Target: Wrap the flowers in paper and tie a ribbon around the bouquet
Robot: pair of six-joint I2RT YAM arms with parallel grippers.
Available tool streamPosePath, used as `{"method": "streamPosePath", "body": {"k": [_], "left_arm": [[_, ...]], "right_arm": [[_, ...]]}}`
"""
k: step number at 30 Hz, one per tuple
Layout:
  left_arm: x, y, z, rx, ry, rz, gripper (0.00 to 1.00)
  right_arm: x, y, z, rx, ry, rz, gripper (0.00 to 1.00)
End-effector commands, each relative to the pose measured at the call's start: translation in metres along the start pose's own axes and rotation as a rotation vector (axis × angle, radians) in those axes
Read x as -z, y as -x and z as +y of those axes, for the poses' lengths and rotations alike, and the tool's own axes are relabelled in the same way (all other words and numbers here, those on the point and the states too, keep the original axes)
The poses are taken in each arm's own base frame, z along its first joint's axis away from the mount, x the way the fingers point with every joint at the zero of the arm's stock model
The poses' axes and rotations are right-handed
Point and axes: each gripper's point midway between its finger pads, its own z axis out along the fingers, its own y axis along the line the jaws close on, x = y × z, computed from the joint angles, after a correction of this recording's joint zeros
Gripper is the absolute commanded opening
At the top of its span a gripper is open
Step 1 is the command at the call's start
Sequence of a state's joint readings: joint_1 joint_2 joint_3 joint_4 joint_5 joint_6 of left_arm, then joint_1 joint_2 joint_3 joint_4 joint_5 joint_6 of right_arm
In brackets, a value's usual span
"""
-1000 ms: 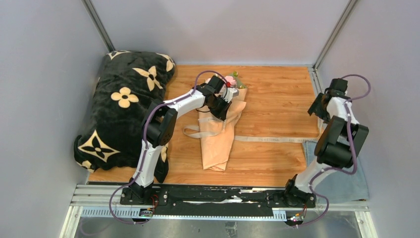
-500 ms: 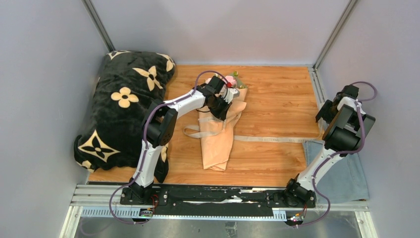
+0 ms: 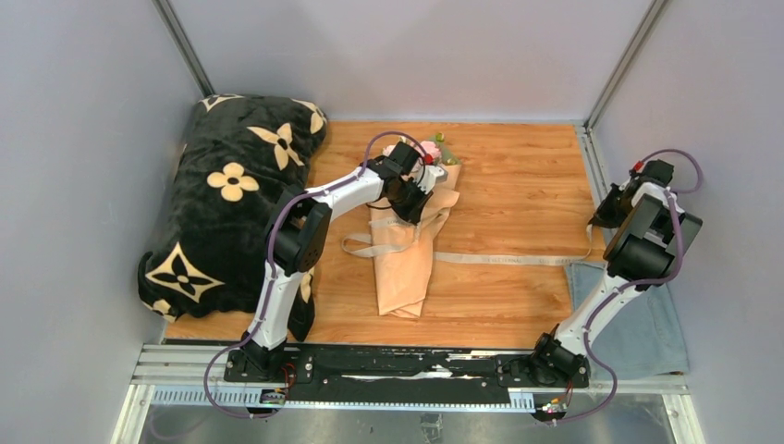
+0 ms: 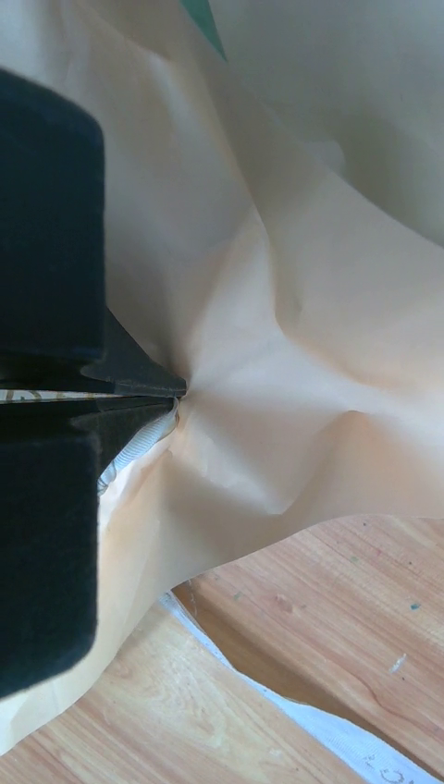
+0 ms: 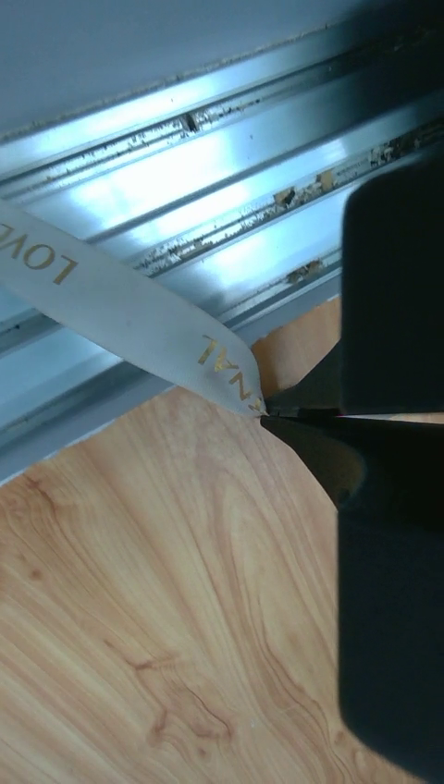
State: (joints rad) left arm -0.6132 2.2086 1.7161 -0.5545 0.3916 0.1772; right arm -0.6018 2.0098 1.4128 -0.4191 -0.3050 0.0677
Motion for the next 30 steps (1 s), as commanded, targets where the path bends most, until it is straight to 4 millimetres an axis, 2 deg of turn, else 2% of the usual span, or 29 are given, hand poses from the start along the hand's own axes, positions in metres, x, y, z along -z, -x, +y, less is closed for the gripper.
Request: {"method": "streamPosePath", "body": {"k": [1,4,8,10,13,16,17,19,21,25,26,30], "left_arm": [[0.010,0.002,0.015,-0.048,0.083,0.025,0.00],[0.014,0.015,0.018,-0.073,0.097,0.001,0.00],[0.022,0.028,0.022,-0.109,0.116,-0.015,0.00],[0.028,0.034,0.027,-0.114,0.128,-0.034,0.00],[0.032,0.036,0.036,-0.094,0.132,-0.053,0.00],[0.033,0.034,0.041,-0.052,0.108,-0.064,0.00],[0.035,0.033,0.042,-0.036,0.102,-0.069,0.00],[0.040,0.035,0.048,-0.006,0.102,-0.085,0.00],[0.051,0.040,0.057,0.025,0.126,-0.104,0.00],[0.078,0.043,0.068,0.076,0.157,-0.138,0.00],[0.084,0.041,0.068,0.078,0.162,-0.141,0.00],[0.116,0.035,0.068,0.066,0.189,-0.163,0.00]], "right_arm": [[0.017,-0.003,0.030,-0.021,0.074,-0.002,0.00],[0.035,0.002,0.076,0.090,0.128,-0.046,0.00],[0.069,-0.012,0.181,0.308,0.308,-0.106,0.00],[0.090,-0.032,0.242,0.422,0.462,-0.129,0.00],[0.125,-0.086,0.327,0.604,0.696,-0.116,0.00],[0.165,-0.143,0.392,0.712,0.972,-0.096,0.00],[0.175,-0.157,0.404,0.720,1.044,-0.091,0.00],[0.188,-0.169,0.426,0.684,1.149,-0.117,0.00],[0.187,-0.179,0.437,0.591,1.212,-0.091,0.00],[0.160,-0.191,0.445,0.413,1.235,-0.040,0.00],[0.144,-0.199,0.447,0.394,1.223,0.005,0.00],[0.109,-0.222,0.466,0.396,1.188,0.105,0.00]]}}
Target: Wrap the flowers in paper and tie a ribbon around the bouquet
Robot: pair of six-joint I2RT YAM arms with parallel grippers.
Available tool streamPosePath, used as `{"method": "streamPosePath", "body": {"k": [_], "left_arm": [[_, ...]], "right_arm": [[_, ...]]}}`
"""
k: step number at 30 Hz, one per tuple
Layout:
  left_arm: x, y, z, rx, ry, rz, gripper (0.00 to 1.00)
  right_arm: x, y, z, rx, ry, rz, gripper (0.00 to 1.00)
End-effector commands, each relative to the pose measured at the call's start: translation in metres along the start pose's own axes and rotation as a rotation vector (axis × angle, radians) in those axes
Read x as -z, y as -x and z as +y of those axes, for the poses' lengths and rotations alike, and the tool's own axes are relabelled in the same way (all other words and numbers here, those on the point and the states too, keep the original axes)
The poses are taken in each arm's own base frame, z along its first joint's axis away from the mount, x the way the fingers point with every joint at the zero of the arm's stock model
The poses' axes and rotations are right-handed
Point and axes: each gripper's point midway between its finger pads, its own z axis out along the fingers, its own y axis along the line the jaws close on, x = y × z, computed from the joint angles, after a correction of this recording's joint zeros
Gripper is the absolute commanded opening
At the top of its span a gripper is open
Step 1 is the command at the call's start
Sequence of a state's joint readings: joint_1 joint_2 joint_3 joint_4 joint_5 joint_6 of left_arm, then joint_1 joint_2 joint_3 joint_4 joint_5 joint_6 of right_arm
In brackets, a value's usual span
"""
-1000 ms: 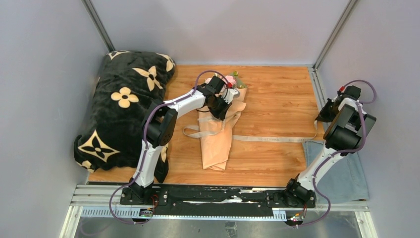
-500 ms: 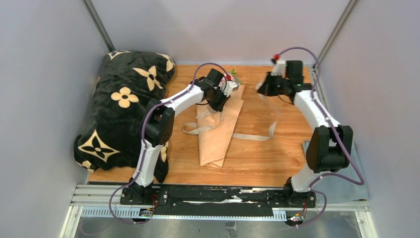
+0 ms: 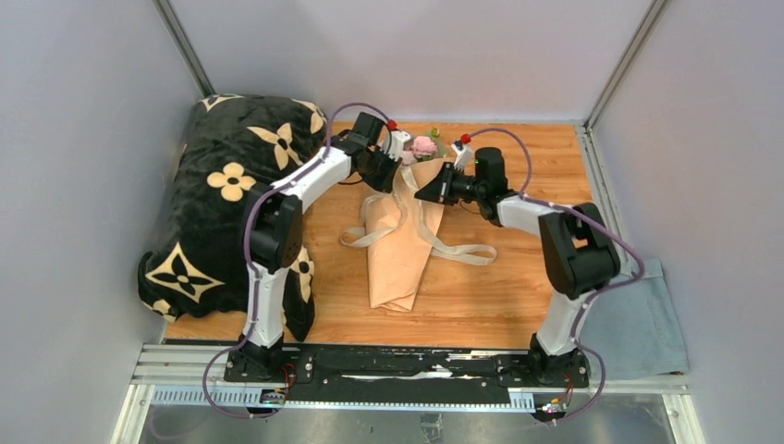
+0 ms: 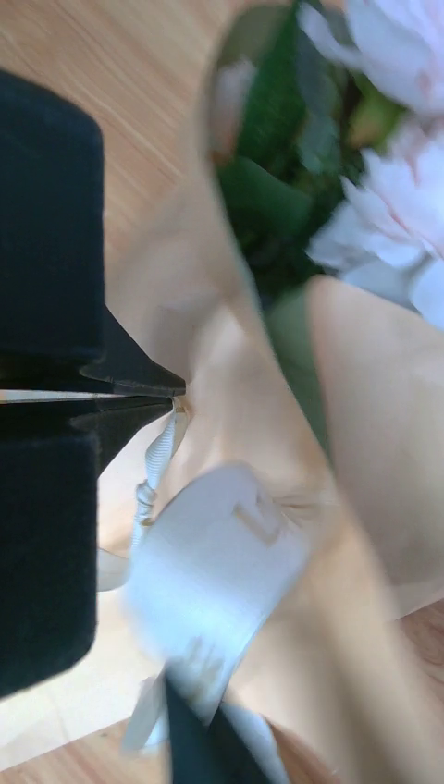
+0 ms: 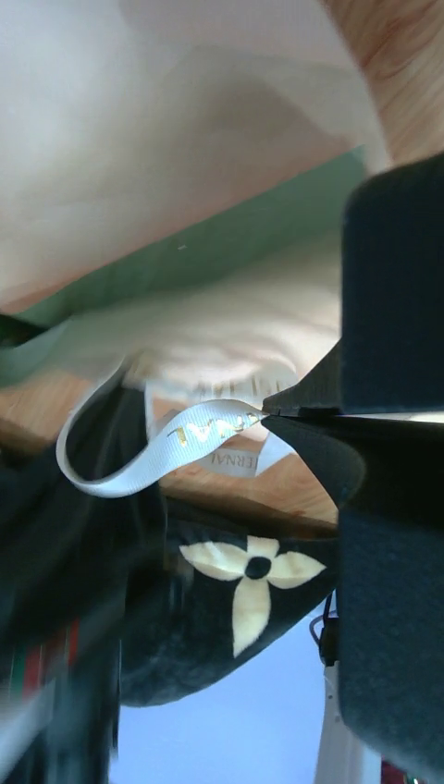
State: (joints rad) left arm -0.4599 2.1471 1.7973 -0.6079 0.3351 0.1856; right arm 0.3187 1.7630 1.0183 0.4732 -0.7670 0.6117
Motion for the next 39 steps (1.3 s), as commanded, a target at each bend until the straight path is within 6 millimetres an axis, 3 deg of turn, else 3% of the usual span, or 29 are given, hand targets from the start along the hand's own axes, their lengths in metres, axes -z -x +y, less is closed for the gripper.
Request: {"method": "streamPosePath", "body": {"k": [1,6,10,13,15,19,21,25,31,34,37,39], "left_arm": [[0.054,0.012,-0.003,-0.018,0.024,-0.065,0.00],[0.084,0.001,-0.026,-0.074,-0.046,-0.043,0.00],[0.115,0.007,-0.076,-0.220,-0.224,-0.056,0.00],[0.128,0.034,-0.108,-0.324,-0.291,-0.118,0.00],[0.130,0.060,-0.115,-0.367,-0.292,-0.167,0.00],[0.123,0.103,-0.123,-0.459,-0.276,-0.243,0.00],[0.112,0.114,-0.119,-0.497,-0.257,-0.253,0.00],[0.080,0.110,-0.098,-0.548,-0.195,-0.215,0.00],[0.051,0.121,-0.054,-0.525,0.024,-0.272,0.01],[0.042,0.122,-0.036,-0.499,0.096,-0.261,0.19],[0.044,0.125,-0.013,-0.474,0.192,-0.245,0.64],[0.057,0.129,-0.001,-0.467,0.255,-0.239,0.77]], "right_arm": [[-0.043,-0.007,0.004,-0.057,0.056,0.033,0.00],[-0.072,-0.008,-0.014,-0.048,0.027,0.077,0.00],[-0.086,-0.024,-0.022,0.018,-0.001,0.177,0.00],[-0.089,-0.041,-0.024,0.007,0.024,0.241,0.00],[-0.090,-0.046,-0.020,-0.013,0.073,0.262,0.00],[-0.087,-0.049,-0.009,-0.021,0.143,0.309,0.11],[-0.081,-0.046,-0.013,-0.008,0.103,0.308,0.18],[-0.065,-0.032,-0.020,0.002,0.055,0.271,0.26],[-0.056,-0.037,-0.032,-0.086,0.012,0.283,0.22],[-0.055,-0.040,-0.035,-0.110,-0.014,0.281,0.22],[-0.054,-0.040,-0.039,-0.113,-0.044,0.279,0.20],[-0.054,-0.043,-0.043,-0.122,-0.059,0.291,0.19]]}}
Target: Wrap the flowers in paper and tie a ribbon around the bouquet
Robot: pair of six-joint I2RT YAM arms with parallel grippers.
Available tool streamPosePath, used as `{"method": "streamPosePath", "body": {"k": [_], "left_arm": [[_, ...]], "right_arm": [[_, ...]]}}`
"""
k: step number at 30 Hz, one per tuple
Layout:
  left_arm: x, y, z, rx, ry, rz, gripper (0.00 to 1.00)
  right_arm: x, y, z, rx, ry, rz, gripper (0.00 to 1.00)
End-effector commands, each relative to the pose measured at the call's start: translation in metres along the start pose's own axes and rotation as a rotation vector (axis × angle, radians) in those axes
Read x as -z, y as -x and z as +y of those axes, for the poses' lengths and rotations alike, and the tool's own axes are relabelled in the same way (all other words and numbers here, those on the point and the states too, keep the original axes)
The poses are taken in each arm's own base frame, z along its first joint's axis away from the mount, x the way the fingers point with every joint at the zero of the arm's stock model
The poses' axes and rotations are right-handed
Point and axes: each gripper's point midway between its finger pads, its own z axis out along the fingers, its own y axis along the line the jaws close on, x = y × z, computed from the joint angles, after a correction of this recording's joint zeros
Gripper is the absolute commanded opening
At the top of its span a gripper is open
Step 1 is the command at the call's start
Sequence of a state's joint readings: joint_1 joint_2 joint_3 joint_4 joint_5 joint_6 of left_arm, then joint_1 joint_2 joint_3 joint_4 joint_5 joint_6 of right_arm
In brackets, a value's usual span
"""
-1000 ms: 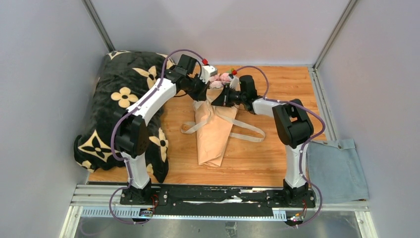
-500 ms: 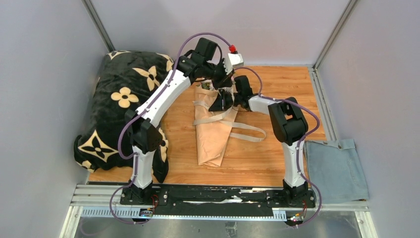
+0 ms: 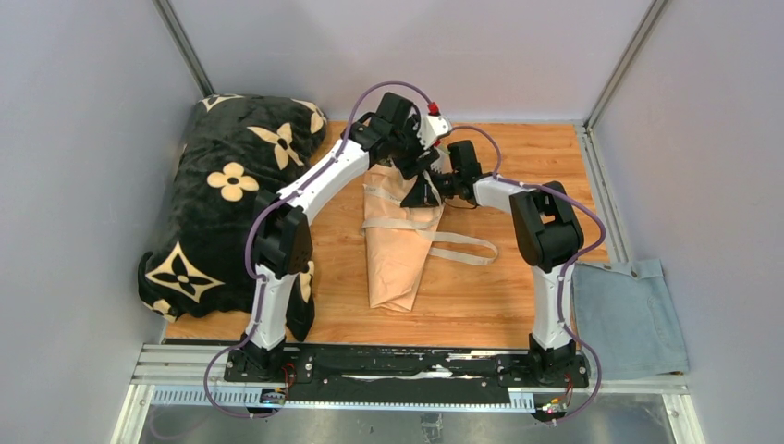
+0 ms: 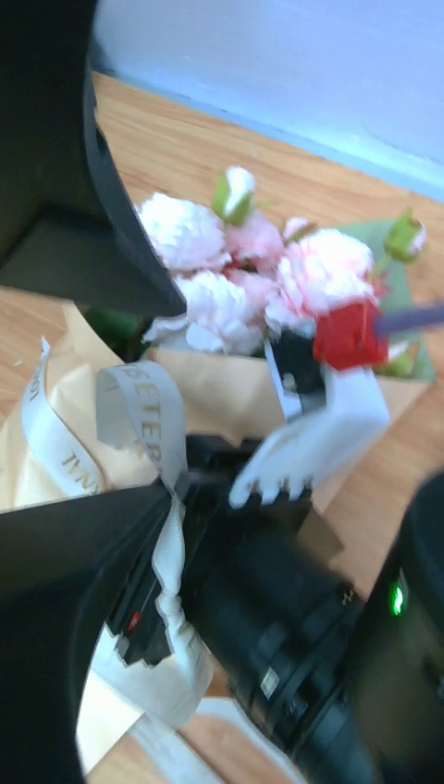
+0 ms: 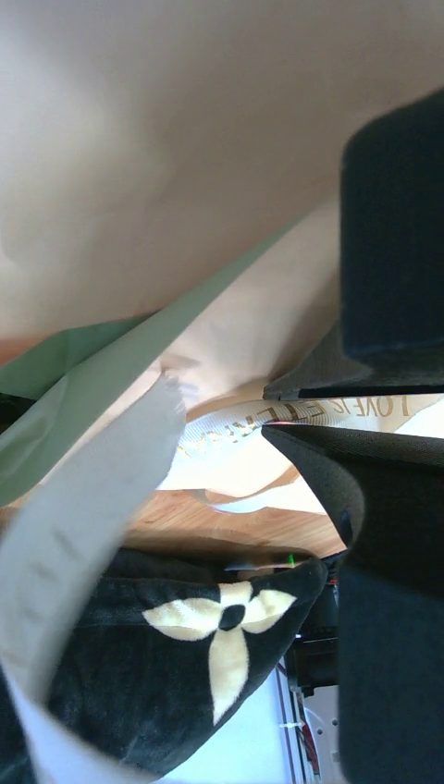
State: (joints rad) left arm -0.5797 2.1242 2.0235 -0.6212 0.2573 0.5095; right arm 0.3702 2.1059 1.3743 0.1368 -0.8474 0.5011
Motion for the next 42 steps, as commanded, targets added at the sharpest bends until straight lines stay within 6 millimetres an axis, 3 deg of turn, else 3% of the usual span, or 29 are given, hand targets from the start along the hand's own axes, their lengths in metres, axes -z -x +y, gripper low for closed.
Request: {"method": "streamPosePath", "body": {"k": [1,4,6,9,11,14,18,21,24,26,29,33,38,42], "left_arm": [[0.021,0.011,0.052,-0.022,0.200,-0.004,0.79],[0.043,0.014,0.049,-0.142,0.171,0.003,0.85],[0.056,0.006,0.032,-0.276,0.086,0.026,0.93],[0.074,-0.018,-0.002,-0.477,-0.102,0.094,0.95],[0.078,-0.028,-0.012,-0.522,-0.156,0.111,0.96],[0.079,-0.048,-0.031,-0.631,-0.263,0.144,0.93],[0.094,-0.103,-0.072,-0.934,-0.467,0.297,0.85],[0.097,-0.120,-0.096,-1.018,-0.549,0.303,0.78],[0.088,-0.118,-0.122,-1.025,-0.623,0.233,0.62],[0.077,-0.105,-0.137,-1.061,-0.663,0.160,0.56],[0.053,-0.082,-0.152,-1.011,-0.695,0.073,0.54],[0.027,-0.085,-0.150,-1.045,-0.719,0.081,0.63],[0.004,-0.095,-0.153,-1.033,-0.721,0.096,0.62],[-0.020,-0.095,-0.141,-1.057,-0.603,0.092,0.59]], "right_arm": [[0.005,-0.006,-0.003,-0.031,-0.040,0.017,0.19],[0.003,-0.008,-0.008,-0.044,-0.042,0.025,0.19],[0.003,-0.007,-0.010,-0.049,-0.041,0.027,0.19],[0.003,-0.005,-0.013,-0.056,-0.046,0.028,0.20],[0.003,-0.005,-0.015,-0.059,-0.050,0.031,0.20],[0.004,-0.005,-0.017,-0.055,-0.067,0.032,0.21],[0.003,-0.007,-0.019,-0.066,-0.068,0.042,0.21],[0.002,-0.008,-0.020,-0.071,-0.065,0.051,0.19],[0.002,-0.007,-0.019,-0.068,-0.061,0.046,0.19],[0.001,-0.006,-0.019,-0.065,-0.053,0.041,0.19],[-0.001,-0.004,-0.016,-0.063,-0.032,0.034,0.18],[-0.001,-0.005,-0.015,-0.051,-0.010,0.037,0.18],[-0.002,-0.005,-0.020,-0.058,-0.008,0.037,0.18],[-0.003,-0.006,-0.020,-0.062,-0.003,0.032,0.18]]}}
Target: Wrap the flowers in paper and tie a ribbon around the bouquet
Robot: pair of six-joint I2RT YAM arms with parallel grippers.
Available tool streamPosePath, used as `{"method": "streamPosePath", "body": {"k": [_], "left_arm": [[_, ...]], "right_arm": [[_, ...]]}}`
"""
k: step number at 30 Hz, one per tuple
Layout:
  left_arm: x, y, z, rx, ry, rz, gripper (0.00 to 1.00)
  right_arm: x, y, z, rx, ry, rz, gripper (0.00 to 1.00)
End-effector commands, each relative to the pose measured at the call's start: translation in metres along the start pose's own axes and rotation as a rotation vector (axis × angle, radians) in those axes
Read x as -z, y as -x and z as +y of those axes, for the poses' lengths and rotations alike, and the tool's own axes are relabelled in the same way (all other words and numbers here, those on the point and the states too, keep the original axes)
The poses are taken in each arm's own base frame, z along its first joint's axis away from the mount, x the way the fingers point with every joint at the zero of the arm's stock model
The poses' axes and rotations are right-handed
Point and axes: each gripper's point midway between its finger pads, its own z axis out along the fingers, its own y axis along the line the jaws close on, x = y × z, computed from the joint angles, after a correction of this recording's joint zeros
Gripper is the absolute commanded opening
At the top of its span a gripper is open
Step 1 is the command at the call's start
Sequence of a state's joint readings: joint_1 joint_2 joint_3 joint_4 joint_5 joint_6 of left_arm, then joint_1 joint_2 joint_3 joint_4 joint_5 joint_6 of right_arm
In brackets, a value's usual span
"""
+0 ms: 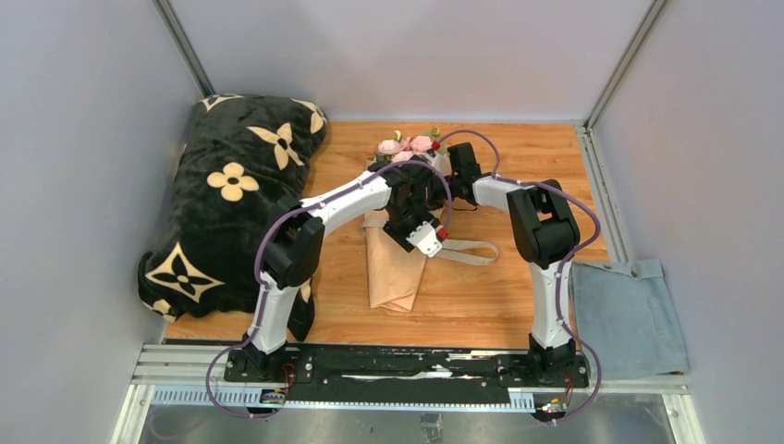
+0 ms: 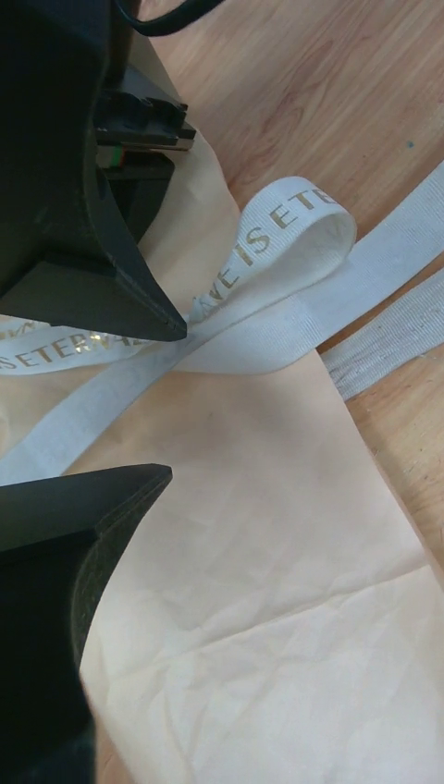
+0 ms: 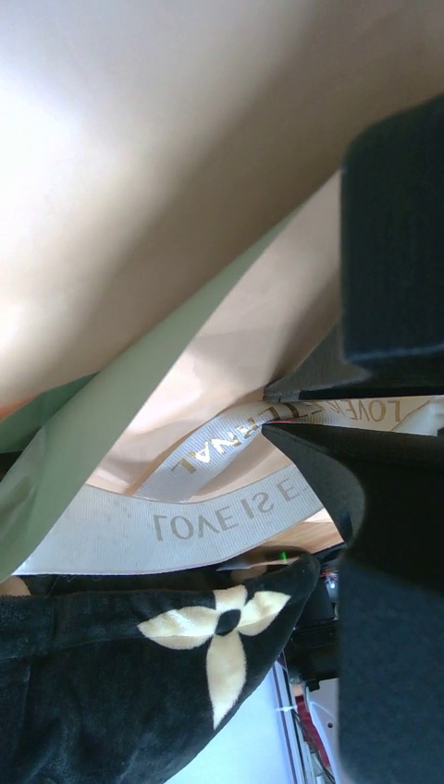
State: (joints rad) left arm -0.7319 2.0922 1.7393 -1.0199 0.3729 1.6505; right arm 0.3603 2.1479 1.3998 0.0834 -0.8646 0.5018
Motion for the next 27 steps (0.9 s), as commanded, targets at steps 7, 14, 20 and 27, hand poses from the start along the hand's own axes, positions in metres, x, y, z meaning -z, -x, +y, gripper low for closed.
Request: {"method": "streamPosePath", "body": {"k": [7,14,20,27], "left_arm": [[-0.023,-0.026,0.018,-0.008,0.103,0.108,0.43],[-0.010,-0.028,0.018,0.054,0.129,0.173,0.00],[0.072,0.006,0.030,0.251,0.225,0.150,0.00],[0.135,0.000,0.011,0.525,0.353,0.287,0.00]], "right_arm": [[0.002,0.001,-0.007,-0.007,-0.002,-0.013,0.18],[0.004,-0.002,-0.011,0.001,-0.028,-0.003,0.18],[0.007,-0.018,-0.029,0.008,-0.099,0.052,0.18],[0.015,-0.028,-0.033,0.044,-0.101,0.101,0.19]]}}
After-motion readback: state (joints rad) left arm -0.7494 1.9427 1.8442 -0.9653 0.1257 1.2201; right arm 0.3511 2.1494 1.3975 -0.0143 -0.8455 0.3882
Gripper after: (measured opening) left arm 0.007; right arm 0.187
